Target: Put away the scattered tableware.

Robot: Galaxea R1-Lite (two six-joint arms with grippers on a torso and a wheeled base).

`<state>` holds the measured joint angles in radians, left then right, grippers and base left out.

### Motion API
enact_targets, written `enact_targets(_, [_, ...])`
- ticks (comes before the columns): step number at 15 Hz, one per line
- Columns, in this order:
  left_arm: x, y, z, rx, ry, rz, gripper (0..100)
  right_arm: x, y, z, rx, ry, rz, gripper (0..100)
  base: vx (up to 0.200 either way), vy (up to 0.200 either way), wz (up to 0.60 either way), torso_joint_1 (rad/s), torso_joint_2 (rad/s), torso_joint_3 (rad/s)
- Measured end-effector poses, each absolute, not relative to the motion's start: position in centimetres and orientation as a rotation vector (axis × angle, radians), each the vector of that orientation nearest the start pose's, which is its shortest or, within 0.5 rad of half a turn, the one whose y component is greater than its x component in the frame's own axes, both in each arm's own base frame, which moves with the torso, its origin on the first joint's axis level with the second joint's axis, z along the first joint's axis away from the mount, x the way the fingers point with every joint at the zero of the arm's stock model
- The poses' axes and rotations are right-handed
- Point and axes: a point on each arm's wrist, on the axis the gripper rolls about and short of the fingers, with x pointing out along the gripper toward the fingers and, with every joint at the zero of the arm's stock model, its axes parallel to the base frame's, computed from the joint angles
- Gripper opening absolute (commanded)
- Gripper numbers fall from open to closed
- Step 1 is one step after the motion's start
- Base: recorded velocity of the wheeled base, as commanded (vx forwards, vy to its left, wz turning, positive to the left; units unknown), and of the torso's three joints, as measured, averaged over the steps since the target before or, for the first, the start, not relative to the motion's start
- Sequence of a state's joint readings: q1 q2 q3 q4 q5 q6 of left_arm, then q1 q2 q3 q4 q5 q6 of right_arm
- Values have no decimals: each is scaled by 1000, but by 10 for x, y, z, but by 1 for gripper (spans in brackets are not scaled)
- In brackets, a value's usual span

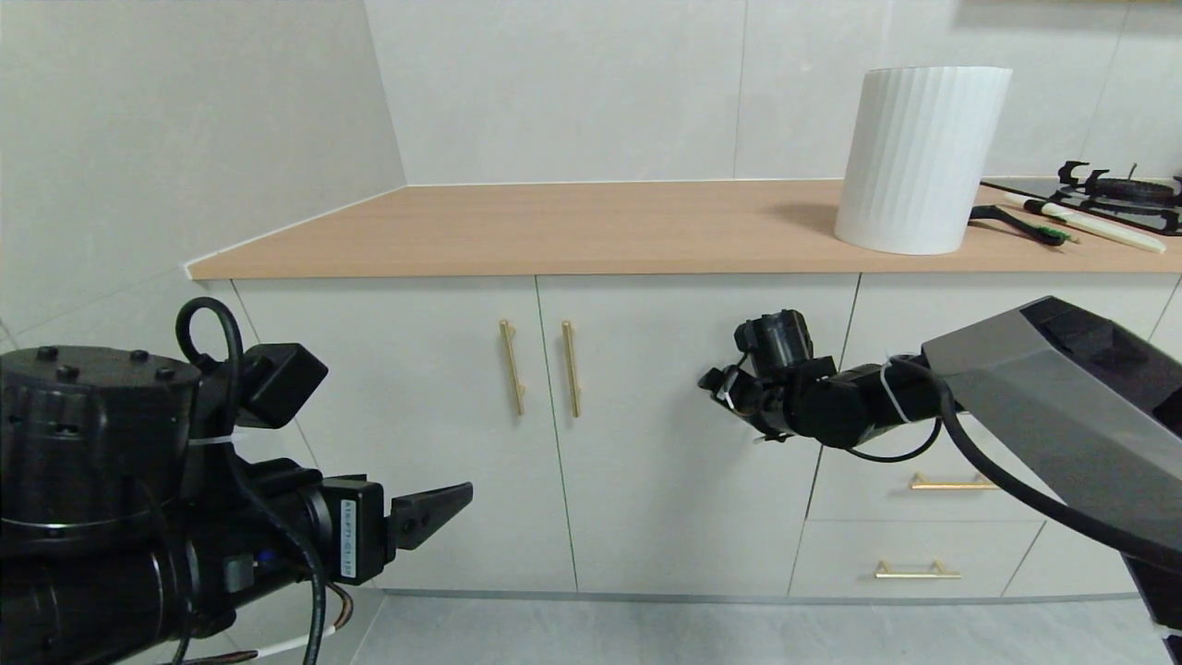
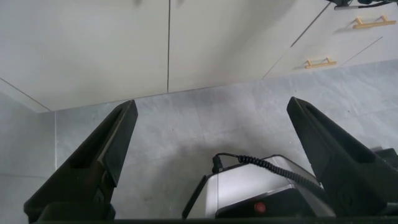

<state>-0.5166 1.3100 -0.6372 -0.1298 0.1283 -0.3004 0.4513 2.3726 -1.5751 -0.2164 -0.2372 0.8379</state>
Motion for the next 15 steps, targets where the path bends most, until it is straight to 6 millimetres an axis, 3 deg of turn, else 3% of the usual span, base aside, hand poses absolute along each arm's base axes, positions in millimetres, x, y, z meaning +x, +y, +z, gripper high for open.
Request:
enact_targets(4, [170,-93,188,-117,567,-297,100,427,201,83,614,605,-31,100,0,0,0,0,0,0])
enact_targets(8, [167,-91,194,-128,539,-299,100,394,194,121,597,628,62,100,0,0,0,0,0,0])
enact_targets(11, [153,-83,207,-152,470,-309,100,347,173,161,551,600,125,100,0,0,0,0,0,0])
enact_targets(15, [117,-61,216,-189,364,-314,100,256,126,193,468,561,166,100,0,0,0,0,0,0])
